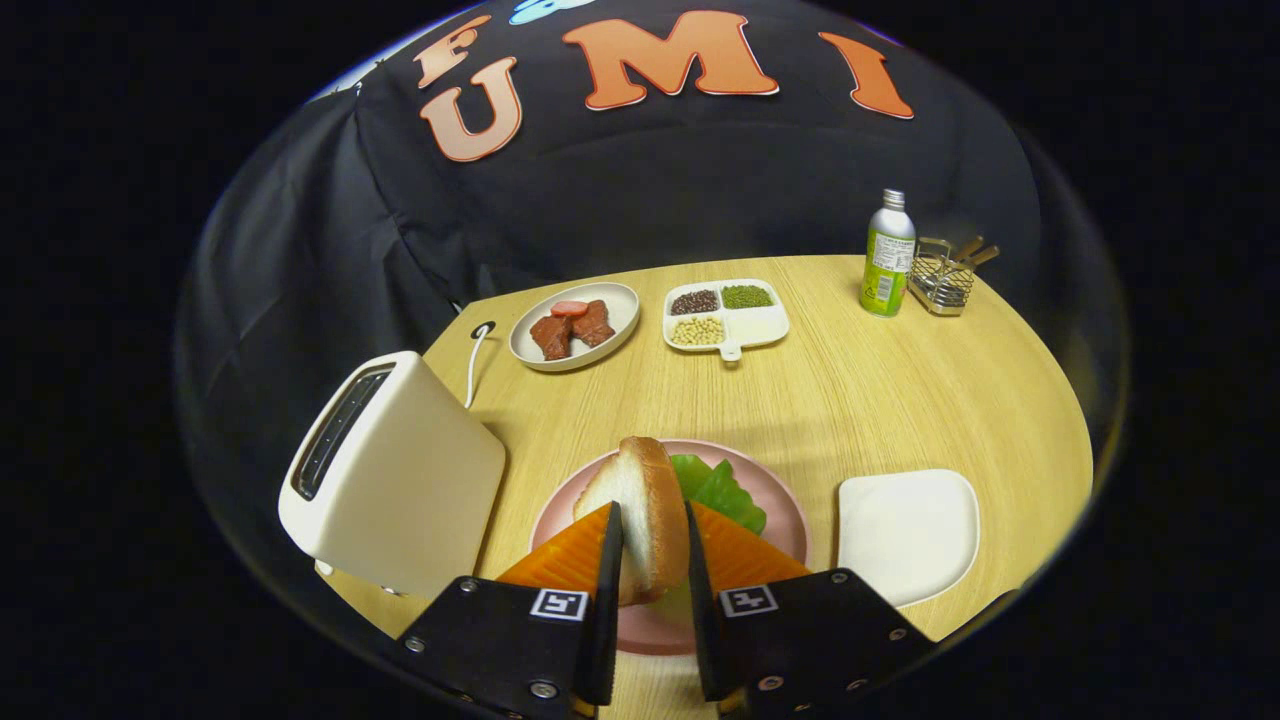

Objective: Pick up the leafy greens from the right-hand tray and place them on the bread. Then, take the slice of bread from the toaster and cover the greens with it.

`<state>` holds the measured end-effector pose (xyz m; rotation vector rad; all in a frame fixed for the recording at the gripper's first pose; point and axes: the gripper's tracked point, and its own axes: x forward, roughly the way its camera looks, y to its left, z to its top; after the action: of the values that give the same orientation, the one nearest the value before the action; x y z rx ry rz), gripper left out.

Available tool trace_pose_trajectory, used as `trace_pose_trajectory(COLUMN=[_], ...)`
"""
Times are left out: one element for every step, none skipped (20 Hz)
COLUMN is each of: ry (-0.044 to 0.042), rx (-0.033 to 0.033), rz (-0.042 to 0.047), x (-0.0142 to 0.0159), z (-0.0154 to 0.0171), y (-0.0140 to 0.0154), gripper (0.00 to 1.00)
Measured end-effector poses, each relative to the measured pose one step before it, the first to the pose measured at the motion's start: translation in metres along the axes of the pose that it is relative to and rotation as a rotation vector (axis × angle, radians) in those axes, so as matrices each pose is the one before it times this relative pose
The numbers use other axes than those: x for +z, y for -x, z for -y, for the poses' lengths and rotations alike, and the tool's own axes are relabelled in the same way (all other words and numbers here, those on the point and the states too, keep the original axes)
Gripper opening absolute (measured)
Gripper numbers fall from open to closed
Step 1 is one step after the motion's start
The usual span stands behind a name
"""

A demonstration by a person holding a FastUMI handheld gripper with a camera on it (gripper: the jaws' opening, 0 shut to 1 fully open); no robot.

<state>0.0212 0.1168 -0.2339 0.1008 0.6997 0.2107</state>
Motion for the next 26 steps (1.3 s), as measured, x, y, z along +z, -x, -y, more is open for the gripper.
trace_pose_trajectory(ry=[0.00467,0.00325,-0.00037,-0.00089,-0.00022,0.00024,-0.00014,0.00098,0.00381,0.00791,0.0101,0.01158,0.00976,0.00652,0.0013,-0.00323,-0.00617,-0.00588,-0.00674,-0.00512,-0.00377,-0.00116,-0.00019,0.00019,-0.00168,-0.00128], rx=[-0.01645,-0.01058,-0.00875,-0.01006,-0.01058,-0.0194,-0.01459,-0.01406,-0.01251,-0.01289,-0.01334,-0.01485,-0.01297,-0.00999,-0.00817,-0.00536,-0.00473,-0.00414,-0.0105,-0.00529,-0.00599,-0.00711,-0.01028,-0.00782,-0.00628,-0.00181], rz=[-0.00181,-0.0029,-0.00263,-0.00496,-0.00228,0.00125,0.00598,0.0068,0.0077,0.01028,0.01288,0.0142,0.01368,0.01204,0.0113,0.0138,0.01463,0.01313,0.01113,0.01273,0.01767,0.02033,0.01984,0.01895,0.01866,0.01654], x=[0.00019,0.00001,0.0005,-0.00004,0.00092,0.00205,0.00252,0.00449,0.00404,0.00577,0.00523,0.00703,0.00648,0.00703,0.00715,0.00735,0.0079,0.00822,0.00762,0.00744,0.00895,0.01034,0.00954,0.0092,0.00976,0.00862], z=[0.0051,0.00434,0.00297,0.00455,0.00436,0.00607,0.00522,0.00476,0.00469,0.00526,0.00598,0.00695,0.00567,0.0065,0.00503,0.00529,0.00533,0.00562,0.00772,0.00631,0.00531,0.00732,0.00743,0.00678,0.00711,0.00529], y=[-0.00072,-0.00009,-0.00016,-0.00029,0.00032,0.00107,-0.00005,0.00249,0.00209,0.00287,0.00334,0.00374,0.00335,0.0043,0.00375,0.00462,0.0036,0.00443,0.00586,0.00554,0.00517,0.0054,0.00467,0.00541,0.00642,0.00515], gripper=[0.36,0.45,0.49,0.56,0.58,0.61,0.63,0.74,0.82,0.91,0.95,0.98,0.98,0.98,0.98,0.98,0.98,0.98,0.98,0.98,0.98,0.98,0.98,0.97,0.97,0.97])
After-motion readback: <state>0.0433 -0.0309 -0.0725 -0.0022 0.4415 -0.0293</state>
